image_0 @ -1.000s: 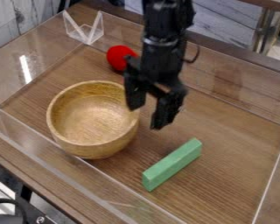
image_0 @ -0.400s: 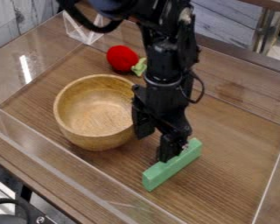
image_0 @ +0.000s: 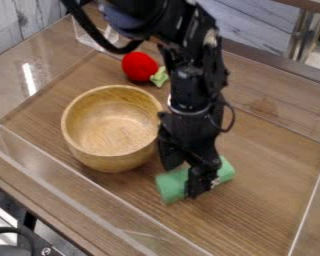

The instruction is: Put the green stick in the brown bowl

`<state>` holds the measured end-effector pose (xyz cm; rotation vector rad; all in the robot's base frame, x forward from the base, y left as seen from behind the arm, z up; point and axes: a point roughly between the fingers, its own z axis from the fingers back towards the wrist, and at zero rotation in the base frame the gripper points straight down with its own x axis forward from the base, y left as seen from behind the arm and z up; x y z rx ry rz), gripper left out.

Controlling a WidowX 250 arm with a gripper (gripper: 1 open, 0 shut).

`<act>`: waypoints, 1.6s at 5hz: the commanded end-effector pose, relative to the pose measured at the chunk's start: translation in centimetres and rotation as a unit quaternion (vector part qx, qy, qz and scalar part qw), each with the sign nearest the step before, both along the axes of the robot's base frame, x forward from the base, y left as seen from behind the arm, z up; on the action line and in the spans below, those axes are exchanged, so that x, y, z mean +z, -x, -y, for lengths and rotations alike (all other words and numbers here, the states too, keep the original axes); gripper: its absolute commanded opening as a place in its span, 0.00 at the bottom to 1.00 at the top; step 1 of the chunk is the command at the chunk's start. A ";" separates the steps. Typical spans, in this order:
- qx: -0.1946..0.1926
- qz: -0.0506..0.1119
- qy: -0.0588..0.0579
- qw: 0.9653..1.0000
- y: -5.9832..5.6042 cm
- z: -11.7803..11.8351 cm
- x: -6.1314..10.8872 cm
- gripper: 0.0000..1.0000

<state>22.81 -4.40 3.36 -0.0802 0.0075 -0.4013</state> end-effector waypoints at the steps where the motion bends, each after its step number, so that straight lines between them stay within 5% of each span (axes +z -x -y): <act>1: 0.003 0.019 0.006 1.000 -0.7 0.0 0.0 1.00; 8: 0.036 0.014 0.032 0.999 -0.8 -0.6 -1.1 1.00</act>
